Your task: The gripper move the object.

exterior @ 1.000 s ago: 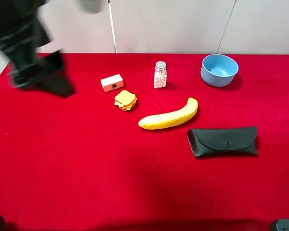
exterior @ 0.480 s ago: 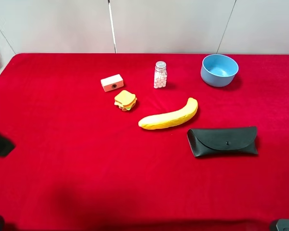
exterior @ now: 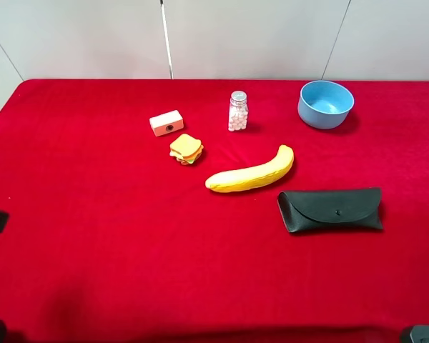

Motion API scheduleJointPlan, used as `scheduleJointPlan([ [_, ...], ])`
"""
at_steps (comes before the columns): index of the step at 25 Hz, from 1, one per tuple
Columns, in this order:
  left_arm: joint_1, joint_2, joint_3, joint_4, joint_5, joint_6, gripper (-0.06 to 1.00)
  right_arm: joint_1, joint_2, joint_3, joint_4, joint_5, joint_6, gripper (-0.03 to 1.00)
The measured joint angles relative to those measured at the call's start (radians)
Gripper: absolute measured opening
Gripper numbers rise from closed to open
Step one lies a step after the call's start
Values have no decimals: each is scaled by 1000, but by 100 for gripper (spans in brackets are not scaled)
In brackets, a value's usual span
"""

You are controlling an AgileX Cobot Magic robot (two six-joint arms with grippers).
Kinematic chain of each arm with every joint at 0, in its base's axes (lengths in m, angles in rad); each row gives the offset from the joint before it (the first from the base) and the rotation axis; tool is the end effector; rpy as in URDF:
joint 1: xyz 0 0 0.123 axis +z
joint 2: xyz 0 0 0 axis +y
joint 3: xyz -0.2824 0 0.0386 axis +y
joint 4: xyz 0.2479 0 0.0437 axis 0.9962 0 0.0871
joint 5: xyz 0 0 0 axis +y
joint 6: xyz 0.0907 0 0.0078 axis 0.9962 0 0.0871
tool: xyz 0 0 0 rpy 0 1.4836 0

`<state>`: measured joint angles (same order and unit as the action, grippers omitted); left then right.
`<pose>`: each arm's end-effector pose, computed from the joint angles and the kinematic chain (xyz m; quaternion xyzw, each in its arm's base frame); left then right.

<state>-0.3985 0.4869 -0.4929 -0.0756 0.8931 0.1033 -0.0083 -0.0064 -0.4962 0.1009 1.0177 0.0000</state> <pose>0.0711 -0.0358 0.2692 0.2193 0.8997 -0.0910 0.3663 -0.0038 0.0078 0.2799 0.0026 0.8400 0.0482 0.5404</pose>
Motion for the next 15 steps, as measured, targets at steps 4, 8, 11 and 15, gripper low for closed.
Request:
scheduleJointPlan([
  [4,2,-75,0,0,0,-1,99,0,0,0,1,0,0,69],
  [8,2,-162,0,0,1,-6,99,0,0,0,1,0,0,69],
  [11,2,-232,0,1,1,-11,99,0,0,0,1,0,0,69],
  [15,2,-309,0,17,5,-21,99,0,0,0,1,0,0,69],
])
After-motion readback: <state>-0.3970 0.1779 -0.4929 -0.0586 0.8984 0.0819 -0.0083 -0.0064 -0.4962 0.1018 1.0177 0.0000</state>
